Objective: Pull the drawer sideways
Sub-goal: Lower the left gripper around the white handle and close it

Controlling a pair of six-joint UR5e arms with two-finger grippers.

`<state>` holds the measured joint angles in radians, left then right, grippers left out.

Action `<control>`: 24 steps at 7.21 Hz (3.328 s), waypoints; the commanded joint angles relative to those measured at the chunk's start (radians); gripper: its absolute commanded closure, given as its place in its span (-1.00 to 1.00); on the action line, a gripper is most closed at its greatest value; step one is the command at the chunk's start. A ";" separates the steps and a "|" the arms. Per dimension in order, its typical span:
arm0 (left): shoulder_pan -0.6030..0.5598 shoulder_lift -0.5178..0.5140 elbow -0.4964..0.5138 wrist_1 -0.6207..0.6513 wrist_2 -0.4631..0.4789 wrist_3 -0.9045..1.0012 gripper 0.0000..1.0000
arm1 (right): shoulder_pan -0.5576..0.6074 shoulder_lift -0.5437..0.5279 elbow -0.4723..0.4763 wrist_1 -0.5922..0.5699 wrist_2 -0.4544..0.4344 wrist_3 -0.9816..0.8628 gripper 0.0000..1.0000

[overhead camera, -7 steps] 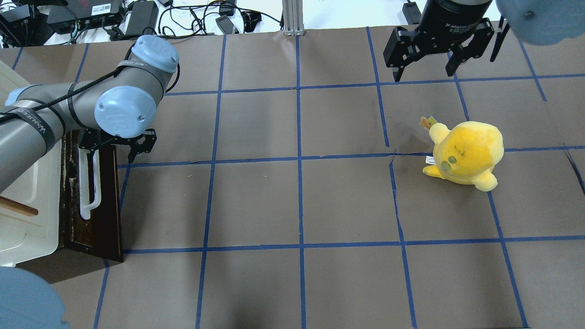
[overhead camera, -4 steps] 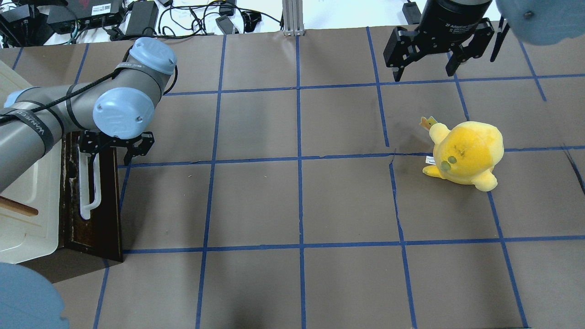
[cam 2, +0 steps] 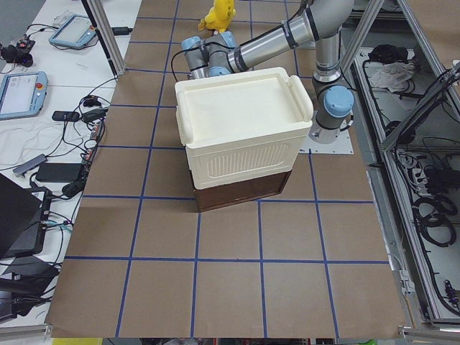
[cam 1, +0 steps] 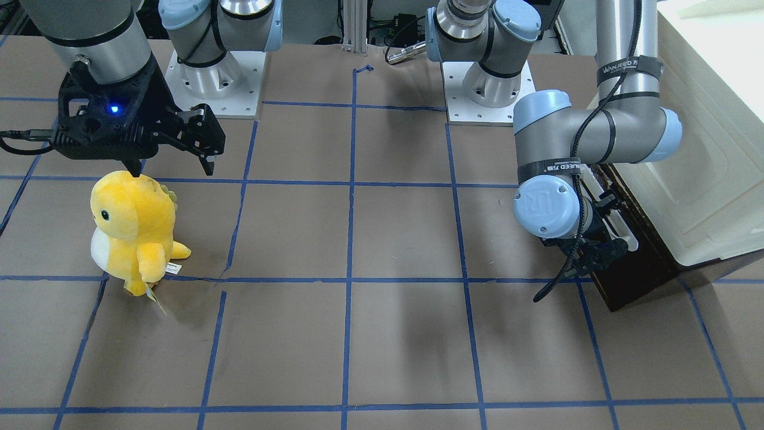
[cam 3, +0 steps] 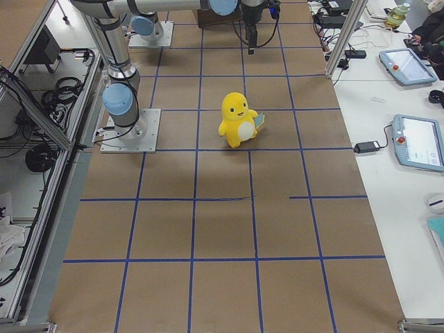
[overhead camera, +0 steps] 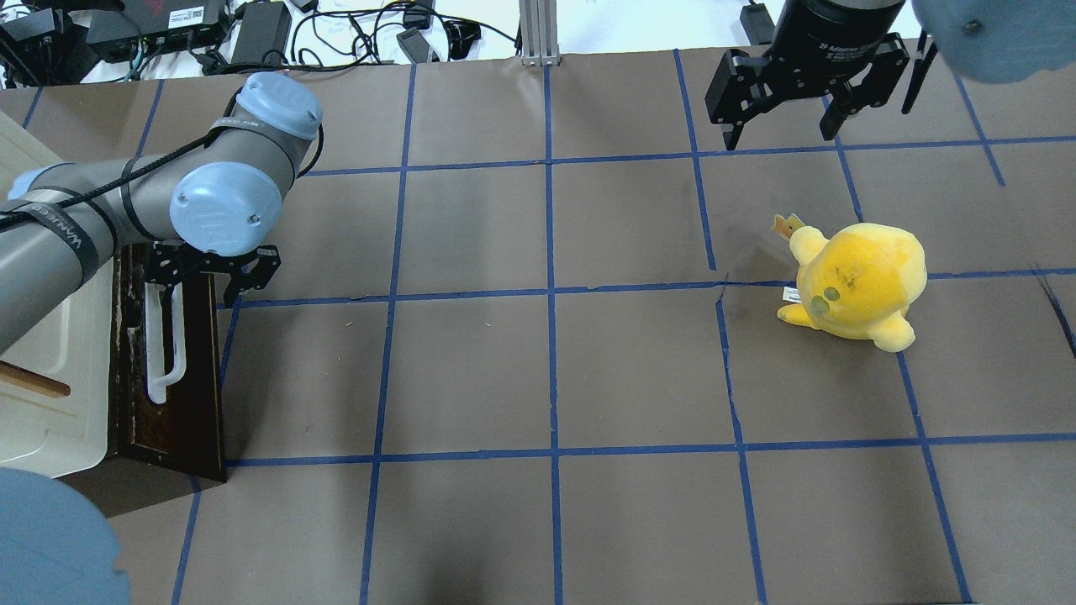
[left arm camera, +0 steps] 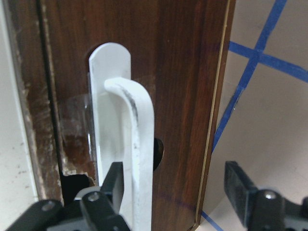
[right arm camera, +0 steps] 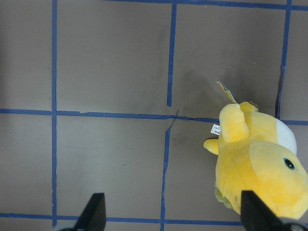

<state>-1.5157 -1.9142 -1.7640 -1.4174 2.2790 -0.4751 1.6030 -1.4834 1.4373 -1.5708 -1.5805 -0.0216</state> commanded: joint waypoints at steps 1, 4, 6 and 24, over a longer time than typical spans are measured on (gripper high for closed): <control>0.002 -0.003 0.000 0.000 0.005 0.001 -0.35 | 0.000 0.000 0.000 0.000 -0.001 0.000 -1.00; 0.019 0.001 -0.002 -0.009 0.004 0.001 -0.35 | 0.000 0.000 0.000 0.000 0.001 0.000 -1.00; 0.020 0.001 -0.002 -0.011 0.004 0.000 -0.35 | 0.000 0.000 0.000 0.000 -0.001 -0.001 -1.00; 0.017 0.021 0.001 -0.017 0.004 0.009 1.00 | 0.000 0.000 0.000 0.000 0.000 0.000 -1.00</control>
<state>-1.4971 -1.8943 -1.7639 -1.4319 2.2824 -0.4638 1.6030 -1.4833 1.4373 -1.5708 -1.5811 -0.0215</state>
